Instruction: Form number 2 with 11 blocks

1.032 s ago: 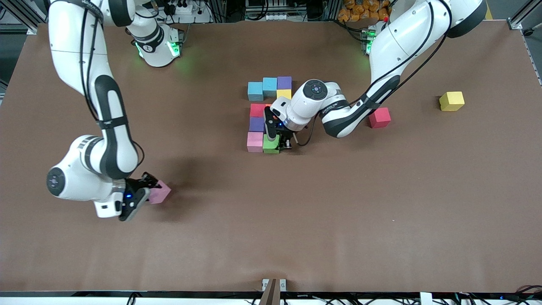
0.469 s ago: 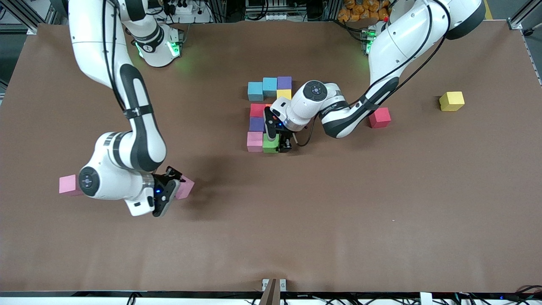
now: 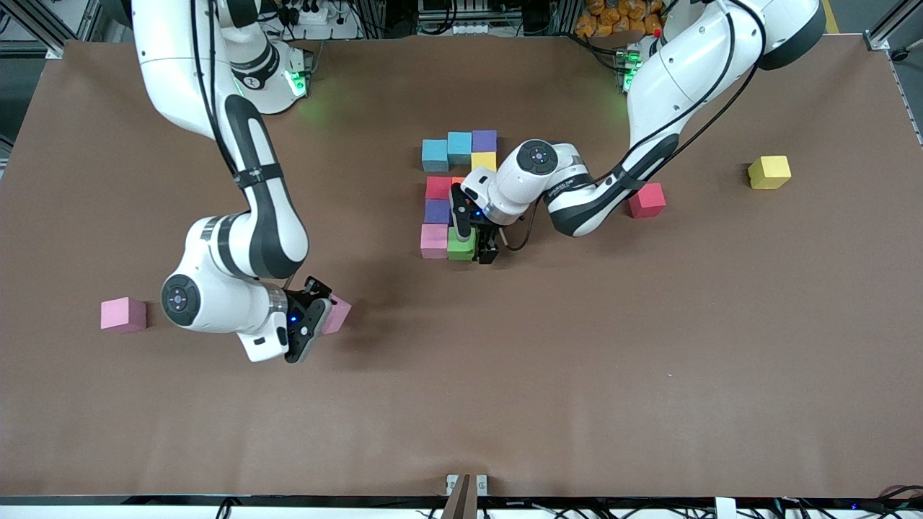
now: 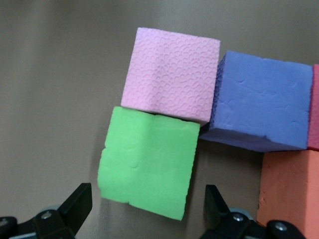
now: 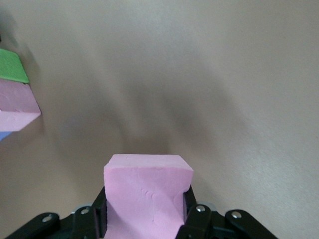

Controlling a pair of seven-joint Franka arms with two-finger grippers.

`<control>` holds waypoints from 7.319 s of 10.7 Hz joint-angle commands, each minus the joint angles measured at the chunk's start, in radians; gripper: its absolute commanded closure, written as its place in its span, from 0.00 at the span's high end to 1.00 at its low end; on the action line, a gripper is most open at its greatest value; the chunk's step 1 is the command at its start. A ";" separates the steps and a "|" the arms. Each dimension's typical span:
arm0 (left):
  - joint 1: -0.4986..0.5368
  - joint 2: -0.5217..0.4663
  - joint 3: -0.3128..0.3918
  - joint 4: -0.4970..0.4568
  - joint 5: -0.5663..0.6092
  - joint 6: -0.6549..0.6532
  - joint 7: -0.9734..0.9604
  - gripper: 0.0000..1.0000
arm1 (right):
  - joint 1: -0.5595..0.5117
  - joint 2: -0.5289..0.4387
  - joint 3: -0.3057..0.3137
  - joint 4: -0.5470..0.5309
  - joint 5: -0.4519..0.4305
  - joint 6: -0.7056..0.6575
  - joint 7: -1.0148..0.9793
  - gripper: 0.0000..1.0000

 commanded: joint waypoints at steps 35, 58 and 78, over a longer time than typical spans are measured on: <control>0.824 -0.098 -0.654 0.463 -0.024 -1.223 -0.226 1.00 | 0.522 -0.017 0.079 -0.103 -0.056 0.443 -0.080 0.00; 0.045 -0.597 0.642 0.524 -0.641 -1.223 -0.151 1.00 | 0.571 0.068 0.077 -0.137 -0.056 0.550 0.018 0.12; 0.042 -0.712 0.716 0.520 -0.676 -1.278 -0.152 1.00 | 0.139 -0.486 -0.033 -0.138 -0.394 -0.152 0.640 1.00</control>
